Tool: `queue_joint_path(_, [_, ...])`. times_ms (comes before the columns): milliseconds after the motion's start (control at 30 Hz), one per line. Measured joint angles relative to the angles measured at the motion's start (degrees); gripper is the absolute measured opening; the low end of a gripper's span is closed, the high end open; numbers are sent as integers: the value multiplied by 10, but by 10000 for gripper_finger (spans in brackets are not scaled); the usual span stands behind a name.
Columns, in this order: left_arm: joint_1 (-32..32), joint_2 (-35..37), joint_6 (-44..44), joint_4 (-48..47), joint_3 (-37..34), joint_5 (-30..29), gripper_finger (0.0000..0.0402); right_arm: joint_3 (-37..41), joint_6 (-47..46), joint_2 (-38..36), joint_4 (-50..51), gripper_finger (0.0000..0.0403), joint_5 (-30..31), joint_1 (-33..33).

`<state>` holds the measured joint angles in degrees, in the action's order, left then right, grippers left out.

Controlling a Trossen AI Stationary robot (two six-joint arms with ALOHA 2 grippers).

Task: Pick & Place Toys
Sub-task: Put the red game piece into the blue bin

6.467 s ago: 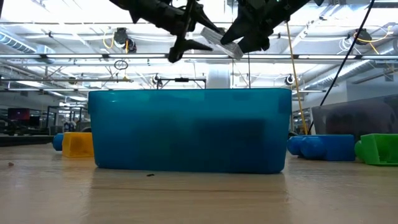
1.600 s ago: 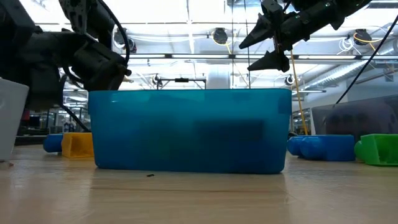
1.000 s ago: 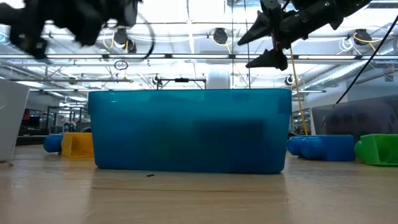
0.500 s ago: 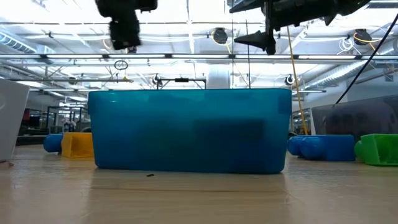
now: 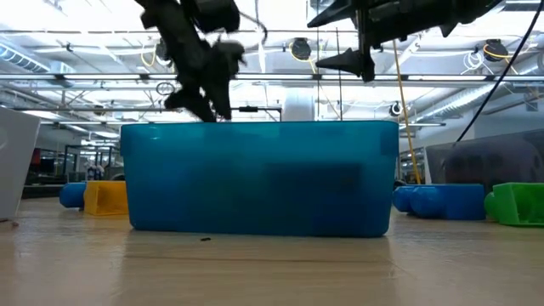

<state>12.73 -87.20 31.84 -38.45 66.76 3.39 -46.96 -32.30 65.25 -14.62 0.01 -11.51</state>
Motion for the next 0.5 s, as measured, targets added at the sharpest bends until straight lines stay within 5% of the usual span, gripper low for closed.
queue_joint_path(500, [24, -142, -3, 35, 0, 38, 293, 0, -13, 14, 7, 357, -1, 0])
